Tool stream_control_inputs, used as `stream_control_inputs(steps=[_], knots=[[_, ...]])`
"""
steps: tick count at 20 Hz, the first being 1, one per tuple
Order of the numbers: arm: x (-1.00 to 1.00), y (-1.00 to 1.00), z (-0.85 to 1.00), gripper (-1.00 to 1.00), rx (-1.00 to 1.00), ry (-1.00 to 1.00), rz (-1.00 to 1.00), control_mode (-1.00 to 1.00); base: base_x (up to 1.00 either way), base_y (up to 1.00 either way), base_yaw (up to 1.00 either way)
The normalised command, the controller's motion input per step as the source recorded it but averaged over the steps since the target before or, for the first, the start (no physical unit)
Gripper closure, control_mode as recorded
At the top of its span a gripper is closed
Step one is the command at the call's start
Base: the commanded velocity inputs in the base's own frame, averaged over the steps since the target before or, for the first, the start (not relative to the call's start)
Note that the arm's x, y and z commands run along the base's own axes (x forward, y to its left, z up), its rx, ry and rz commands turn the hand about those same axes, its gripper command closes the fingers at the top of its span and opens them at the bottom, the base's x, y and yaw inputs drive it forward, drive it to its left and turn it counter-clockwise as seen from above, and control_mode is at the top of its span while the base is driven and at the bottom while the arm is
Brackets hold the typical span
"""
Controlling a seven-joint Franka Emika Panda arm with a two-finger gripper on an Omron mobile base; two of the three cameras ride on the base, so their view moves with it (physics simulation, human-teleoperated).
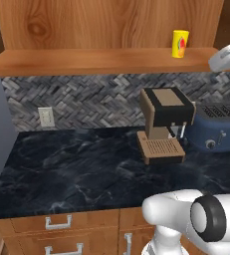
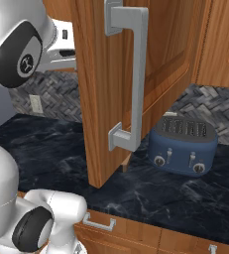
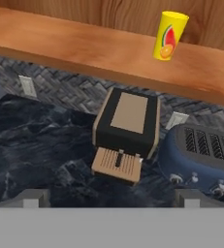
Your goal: Open the cabinet directly in front. Then move the liquor and the cup to the dining counter with the candle on it.
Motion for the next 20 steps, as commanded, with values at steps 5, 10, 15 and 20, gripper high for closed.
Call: stream_control_inputs(steps=[5, 10, 15, 20], knots=[[0.47, 0.0, 0.0, -1.0, 0.0, 0.0, 0.0, -1.0, 0.0, 0.0, 0.0], [0.53, 0.0, 0.05, -1.0, 0.0, 0.0, 0.0, -1.0, 0.0, 0.0, 0.0], [0.41, 0.0, 0.02, -1.0, 0.0, -0.01, 0.0, -1.0, 0.0, 0.0, 0.0], [0.44, 0.0, 0.02, -1.0, 0.0, -0.08, -0.04, -1.0, 0.0, 0.0, 0.0]])
